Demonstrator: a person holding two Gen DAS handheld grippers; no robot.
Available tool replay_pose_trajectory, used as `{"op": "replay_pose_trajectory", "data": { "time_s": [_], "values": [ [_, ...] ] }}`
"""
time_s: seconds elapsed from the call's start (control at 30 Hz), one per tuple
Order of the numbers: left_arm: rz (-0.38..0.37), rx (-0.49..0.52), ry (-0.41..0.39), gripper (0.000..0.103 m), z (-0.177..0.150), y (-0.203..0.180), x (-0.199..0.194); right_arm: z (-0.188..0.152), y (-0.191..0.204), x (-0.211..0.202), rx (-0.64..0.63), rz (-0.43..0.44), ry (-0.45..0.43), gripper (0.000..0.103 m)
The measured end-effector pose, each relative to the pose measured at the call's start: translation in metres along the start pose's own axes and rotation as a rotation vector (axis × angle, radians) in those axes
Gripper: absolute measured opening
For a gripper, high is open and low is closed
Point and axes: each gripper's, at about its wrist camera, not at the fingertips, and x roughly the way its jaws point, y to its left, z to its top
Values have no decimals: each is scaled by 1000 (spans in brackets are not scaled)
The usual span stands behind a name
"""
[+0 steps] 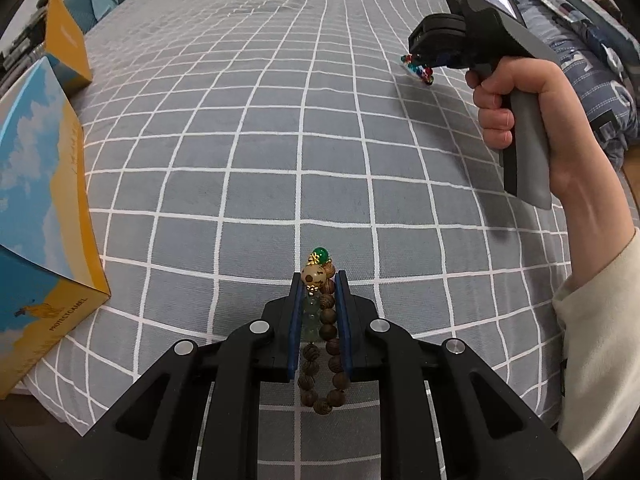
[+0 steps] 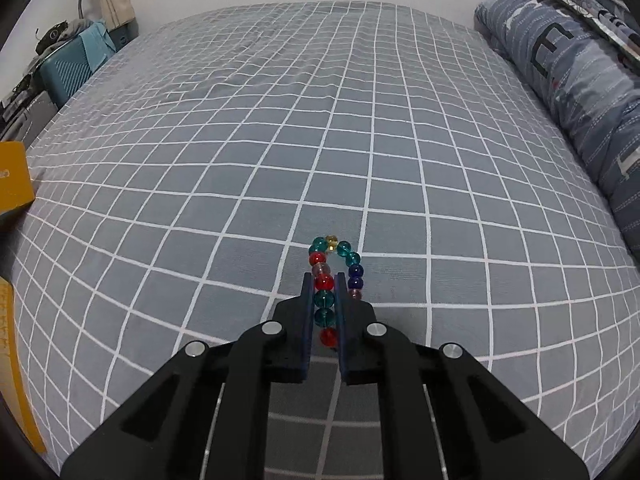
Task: Organize jewelry
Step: 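Carry both bead bracelets over the white box with both tools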
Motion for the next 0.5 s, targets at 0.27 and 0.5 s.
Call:
{"op": "replay_pose_trajectory", "data": {
  "time_s": [0.27,0.5],
  "values": [
    [20,-15,-36,15,2,8,-14,-2,0,-23,11,4,-21,9],
    [44,-32,-63,15,5,15,-27,-8,6,-40,9,4,-20,9]
  ]
}}
